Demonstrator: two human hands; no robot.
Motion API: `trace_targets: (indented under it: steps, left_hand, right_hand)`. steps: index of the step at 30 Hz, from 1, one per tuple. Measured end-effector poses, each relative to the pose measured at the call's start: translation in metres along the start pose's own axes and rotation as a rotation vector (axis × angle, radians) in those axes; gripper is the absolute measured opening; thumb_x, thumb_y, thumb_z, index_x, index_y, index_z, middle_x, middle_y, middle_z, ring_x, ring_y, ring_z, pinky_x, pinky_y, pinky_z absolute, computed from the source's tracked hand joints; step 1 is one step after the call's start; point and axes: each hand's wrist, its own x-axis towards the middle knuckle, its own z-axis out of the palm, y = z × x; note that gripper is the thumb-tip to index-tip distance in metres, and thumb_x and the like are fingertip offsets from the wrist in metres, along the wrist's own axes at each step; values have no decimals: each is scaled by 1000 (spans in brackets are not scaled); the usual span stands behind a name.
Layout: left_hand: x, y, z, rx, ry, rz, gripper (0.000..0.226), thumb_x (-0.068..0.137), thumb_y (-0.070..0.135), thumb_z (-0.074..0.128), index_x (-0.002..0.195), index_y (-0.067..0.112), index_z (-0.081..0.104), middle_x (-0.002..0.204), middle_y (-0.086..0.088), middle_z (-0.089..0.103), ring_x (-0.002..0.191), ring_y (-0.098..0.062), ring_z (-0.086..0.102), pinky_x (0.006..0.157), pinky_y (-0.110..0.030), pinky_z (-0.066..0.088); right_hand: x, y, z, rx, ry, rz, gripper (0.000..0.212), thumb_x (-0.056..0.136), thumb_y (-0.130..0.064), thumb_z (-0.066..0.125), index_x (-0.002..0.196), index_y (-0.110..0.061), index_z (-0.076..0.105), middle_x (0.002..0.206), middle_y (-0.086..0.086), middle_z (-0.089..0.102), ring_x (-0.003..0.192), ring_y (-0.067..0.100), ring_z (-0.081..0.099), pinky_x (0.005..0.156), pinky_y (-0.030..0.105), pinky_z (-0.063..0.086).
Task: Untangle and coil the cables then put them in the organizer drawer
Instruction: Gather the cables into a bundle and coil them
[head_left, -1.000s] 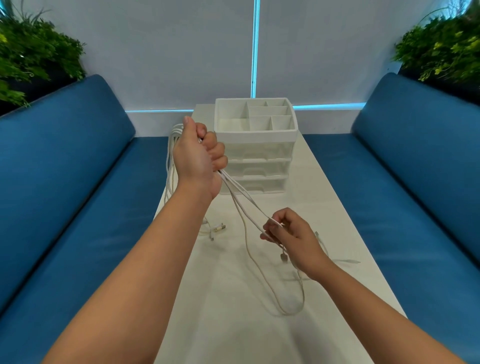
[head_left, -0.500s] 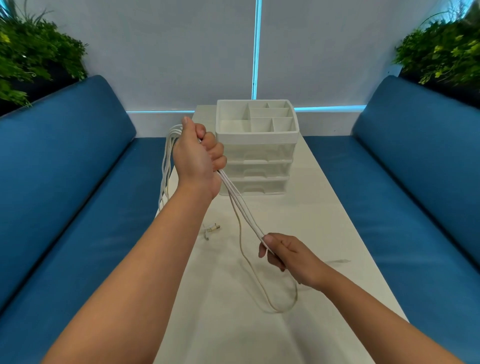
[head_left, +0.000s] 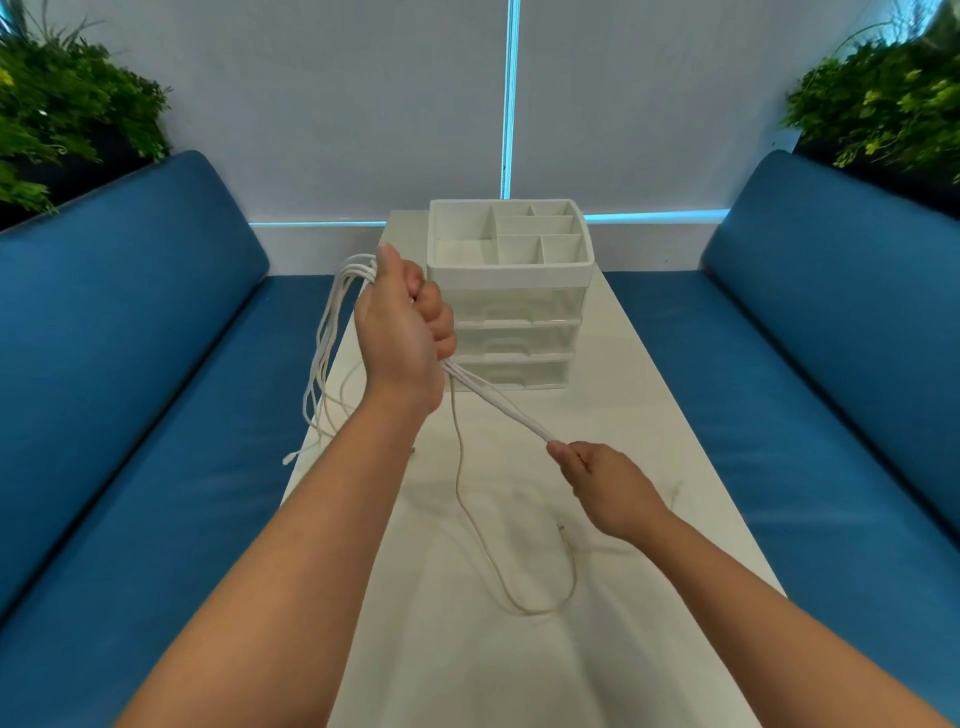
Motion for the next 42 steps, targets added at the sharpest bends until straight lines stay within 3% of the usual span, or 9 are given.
trace_targets:
  steps: [4,9,15,22,28,33,36,39,42]
  left_hand:
    - [10,15,-1,-103,50,20,47,107,42,32,65,21,34,55,5,22,48,-10,11,39,-21,11]
    - [4,8,6,-93,32,-9,47,106,42,32,65,21,35,54,5,23,49,-10,11,40,-22,11]
    - [17,31,3,-161,62,53,46,107,38,31,64,21,35,54,5,24,49,-10,11,38,-22,12]
    - [19,34,10,-185,42,51,46,107,39,30,65,20,35,55,5,23,49,-10,11,39,-23,11]
    - [20,39,13,-204,-5,23,46,107,40,29,66,20,35,54,6,23,47,-9,11,37,-21,11]
    - [15,38,22,-167,-78,-22,45,107,40,30,67,21,35,55,7,22,50,-9,10,37,-20,11]
    - [14,35,27,-173,-118,-61,45,107,40,29,67,21,34,52,8,21,44,-7,12,34,-18,12]
    - [13,30,31,-167,-134,-76,44,107,40,31,67,21,34,52,8,22,43,-6,13,33,-18,13]
    - [19,37,28,-157,-124,-63,45,107,40,30,67,21,35,52,8,23,43,-6,14,33,-18,14]
  right_hand:
    - [-16,11,4,473,-173,-130,45,99,-43,42,62,-19,33,58,-7,34,55,10,30,59,24,28]
    - [-6,7,15,177,-160,-35,51,96,-59,38,66,-18,32,59,-6,36,58,13,33,62,31,30]
    - [-13,20,20,407,-180,-142,47,99,-47,43,67,-13,43,61,-5,46,59,13,43,67,31,39]
    - [-4,6,21,407,-154,-59,48,98,-47,44,61,-17,41,55,-11,39,52,6,34,57,19,31]
    - [-10,4,23,442,-301,-57,20,94,-44,57,99,-25,57,88,-9,60,77,5,56,76,22,46]
    - [5,-41,-17,409,-358,-151,100,62,-52,82,147,-36,32,141,-15,46,128,7,47,109,31,37]
    - [12,-86,-47,591,-391,-302,78,71,-42,79,139,-28,45,130,-8,60,119,8,58,102,27,46]
    - [17,-119,-49,651,-355,-364,26,95,-29,59,110,-9,59,87,3,68,82,17,68,83,30,54]
    - [16,-116,-36,731,-358,-313,35,97,-41,48,76,-13,54,60,-1,41,54,15,45,63,31,53]
